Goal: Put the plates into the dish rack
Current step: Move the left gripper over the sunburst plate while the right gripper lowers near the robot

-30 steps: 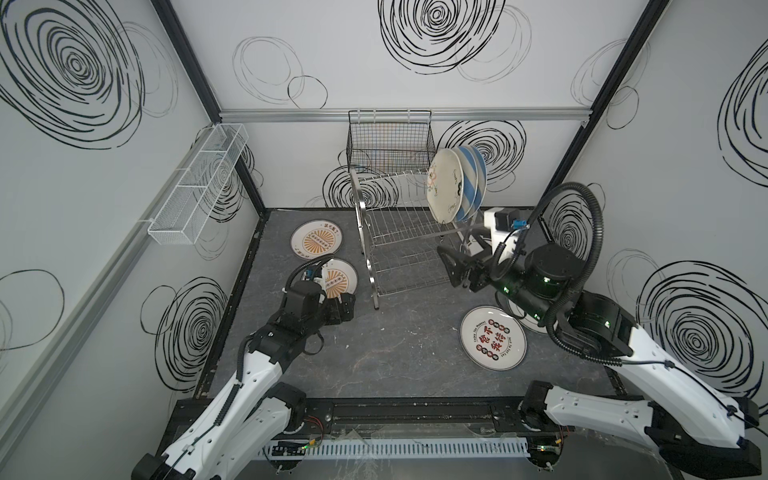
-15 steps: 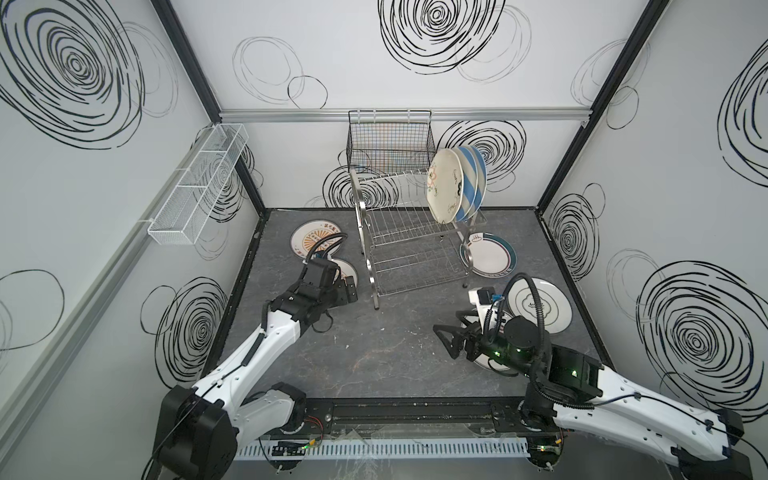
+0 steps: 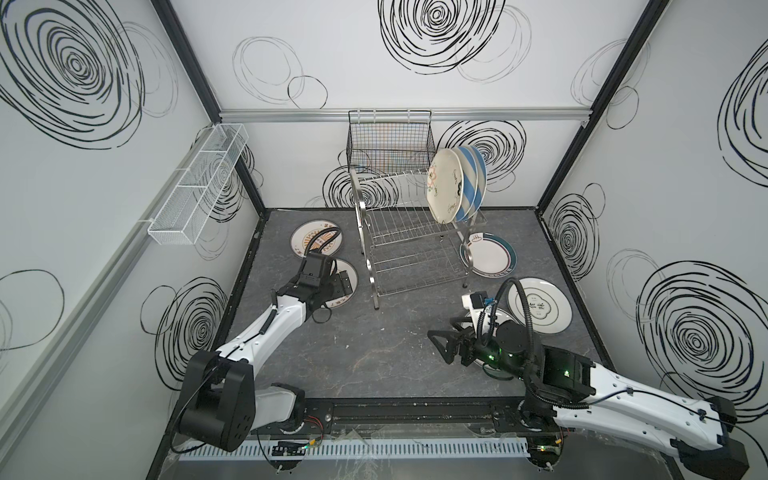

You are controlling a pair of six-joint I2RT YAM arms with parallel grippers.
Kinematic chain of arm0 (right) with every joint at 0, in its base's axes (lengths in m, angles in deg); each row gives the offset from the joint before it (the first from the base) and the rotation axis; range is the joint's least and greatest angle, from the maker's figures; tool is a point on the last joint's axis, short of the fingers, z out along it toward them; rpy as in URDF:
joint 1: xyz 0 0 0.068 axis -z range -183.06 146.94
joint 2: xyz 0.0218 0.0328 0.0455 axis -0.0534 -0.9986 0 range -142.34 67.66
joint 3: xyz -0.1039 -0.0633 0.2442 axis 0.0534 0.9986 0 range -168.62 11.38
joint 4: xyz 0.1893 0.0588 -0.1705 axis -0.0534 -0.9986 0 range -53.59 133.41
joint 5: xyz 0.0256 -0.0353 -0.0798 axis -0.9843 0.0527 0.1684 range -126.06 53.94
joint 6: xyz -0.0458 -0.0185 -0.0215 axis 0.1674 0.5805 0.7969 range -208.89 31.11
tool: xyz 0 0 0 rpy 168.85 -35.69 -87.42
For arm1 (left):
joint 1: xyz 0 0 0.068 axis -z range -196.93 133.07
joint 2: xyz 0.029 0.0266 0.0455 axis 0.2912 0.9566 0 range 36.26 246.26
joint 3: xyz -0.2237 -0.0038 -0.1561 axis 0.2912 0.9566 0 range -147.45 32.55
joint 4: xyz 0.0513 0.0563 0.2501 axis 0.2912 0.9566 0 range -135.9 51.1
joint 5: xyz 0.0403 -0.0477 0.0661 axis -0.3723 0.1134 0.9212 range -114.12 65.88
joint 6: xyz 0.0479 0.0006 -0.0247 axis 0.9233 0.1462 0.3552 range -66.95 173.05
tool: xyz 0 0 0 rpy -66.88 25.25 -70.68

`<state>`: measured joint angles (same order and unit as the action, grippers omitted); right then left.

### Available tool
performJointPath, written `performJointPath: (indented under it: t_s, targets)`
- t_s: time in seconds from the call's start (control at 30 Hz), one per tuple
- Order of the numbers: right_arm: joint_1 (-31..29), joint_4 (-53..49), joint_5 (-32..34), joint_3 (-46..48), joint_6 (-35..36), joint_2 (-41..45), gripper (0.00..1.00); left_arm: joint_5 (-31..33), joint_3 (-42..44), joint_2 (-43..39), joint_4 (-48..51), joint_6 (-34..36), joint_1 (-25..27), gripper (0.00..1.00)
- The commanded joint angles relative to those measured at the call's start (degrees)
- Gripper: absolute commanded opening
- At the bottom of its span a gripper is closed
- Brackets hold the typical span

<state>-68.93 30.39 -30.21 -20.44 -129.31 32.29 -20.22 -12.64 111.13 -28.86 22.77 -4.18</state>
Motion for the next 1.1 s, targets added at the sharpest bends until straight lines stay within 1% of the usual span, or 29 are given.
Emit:
performJointPath:
  t_s: [0.0, 0.27, 0.37, 0.5, 0.67, 0.9, 1.07]
  targets:
    - [-0.64, -0.73, -0.22, -0.27, -1.25, -0.19, 1.00, -1.00, 0.80, 2.15, -6.08, -1.44, -1.22, 0.96]
    - [-0.76, -0.68, 0.49, 0.57, -1.20, 0.95, 1.00, -3.25, -0.25, 8.80, -9.68, -0.92, -1.50, 0.96]
    - [-0.76, 0.34, 0.08, 1.76, -2.00, 1.95, 1.00, -5.56, 0.08, 10.57, -11.89, -1.18, -2.30, 0.96]
    - [-0.76, 0.88, 0.70, 2.61, -2.68, 3.03, 1.00, -3.70, -0.33, 12.92, -12.47, -0.60, -2.47, 0.96]
    - [-0.76, 0.34, 1.23, 2.19, -2.60, 2.94, 1.00, -3.45, -0.98, 15.68, -12.03, 0.29, -2.78, 0.96]
    - [-0.76, 0.04, 1.40, 2.68, -2.52, 2.74, 1.00, -4.07, 1.09, 16.80, -12.96, -0.13, -2.91, 0.96]
    - [-0.72, -0.45, 1.62, 2.81, -2.52, 3.09, 1.00, -5.35, 3.80, 14.96, -12.42, -0.68, -2.98, 0.96]
